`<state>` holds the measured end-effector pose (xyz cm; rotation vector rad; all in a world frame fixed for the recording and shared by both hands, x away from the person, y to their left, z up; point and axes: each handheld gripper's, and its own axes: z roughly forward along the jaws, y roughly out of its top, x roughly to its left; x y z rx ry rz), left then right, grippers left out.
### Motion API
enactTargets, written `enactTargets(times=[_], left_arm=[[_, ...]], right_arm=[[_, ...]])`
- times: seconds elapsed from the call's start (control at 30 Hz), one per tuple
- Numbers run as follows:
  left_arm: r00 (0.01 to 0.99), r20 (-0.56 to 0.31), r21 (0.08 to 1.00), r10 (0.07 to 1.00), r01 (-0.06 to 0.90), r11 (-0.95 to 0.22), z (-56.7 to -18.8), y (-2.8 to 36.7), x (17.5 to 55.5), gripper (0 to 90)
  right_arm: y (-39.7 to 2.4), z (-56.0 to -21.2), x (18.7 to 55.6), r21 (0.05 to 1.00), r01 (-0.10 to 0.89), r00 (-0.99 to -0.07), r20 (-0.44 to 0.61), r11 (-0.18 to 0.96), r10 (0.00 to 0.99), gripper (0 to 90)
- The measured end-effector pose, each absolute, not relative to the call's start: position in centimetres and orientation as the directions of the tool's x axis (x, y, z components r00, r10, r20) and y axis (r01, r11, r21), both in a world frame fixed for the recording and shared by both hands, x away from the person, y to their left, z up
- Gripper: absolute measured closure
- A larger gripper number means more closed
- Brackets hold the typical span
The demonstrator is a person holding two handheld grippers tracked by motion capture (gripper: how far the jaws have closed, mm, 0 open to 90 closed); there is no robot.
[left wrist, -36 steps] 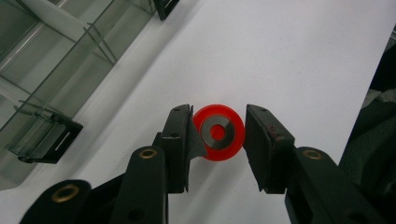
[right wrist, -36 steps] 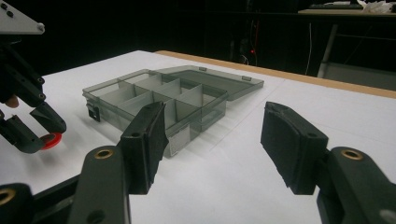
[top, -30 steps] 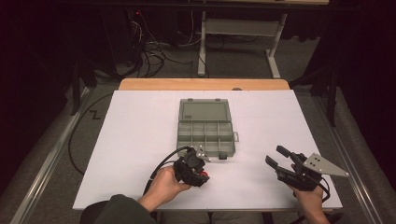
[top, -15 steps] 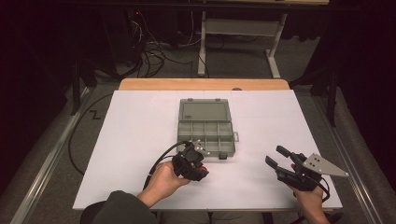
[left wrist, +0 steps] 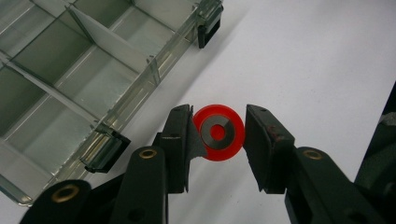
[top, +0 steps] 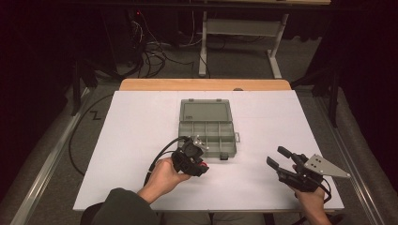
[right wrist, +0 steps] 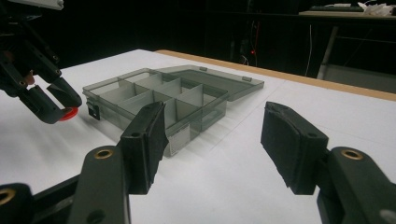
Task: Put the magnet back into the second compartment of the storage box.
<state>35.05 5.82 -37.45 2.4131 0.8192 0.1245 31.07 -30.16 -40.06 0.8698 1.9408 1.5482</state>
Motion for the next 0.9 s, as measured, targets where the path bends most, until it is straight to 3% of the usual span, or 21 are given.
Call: enactTargets(times=[0.9], left_arm=[[0.792,-0.084,0.565,0.605,0.538,-0.625,-36.3,5.8,36.9,61.8]], right_arm=[[-30.2,-40.1,31.1,0.975,0.169,-0.667,0.003,0.147,0.745,42.0]])
